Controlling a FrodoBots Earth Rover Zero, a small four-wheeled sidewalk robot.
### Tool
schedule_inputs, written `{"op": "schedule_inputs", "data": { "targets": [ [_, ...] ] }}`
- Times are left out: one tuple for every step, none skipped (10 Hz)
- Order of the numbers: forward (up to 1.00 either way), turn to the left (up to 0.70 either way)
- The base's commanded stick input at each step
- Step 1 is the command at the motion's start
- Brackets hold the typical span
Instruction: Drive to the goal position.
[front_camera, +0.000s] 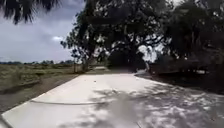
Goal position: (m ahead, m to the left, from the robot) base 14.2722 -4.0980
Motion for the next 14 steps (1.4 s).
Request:
{"op": "schedule_inputs", "data": {
  "targets": [
    [0.70, 0.00],
    [0.70, 0.00],
    [0.70, 0.00],
    [0.70, 0.00],
    [0.70, 0.00],
    [0.70, 0.00],
    [0.70, 0.00],
    [0.70, 0.00],
    [0.70, 0.00],
    [0.70, 0.00],
    [0.70, 0.00],
    [0.70, 0.00],
    [0.70, 0.00],
    [0.70, 0.00]
  ]
}}
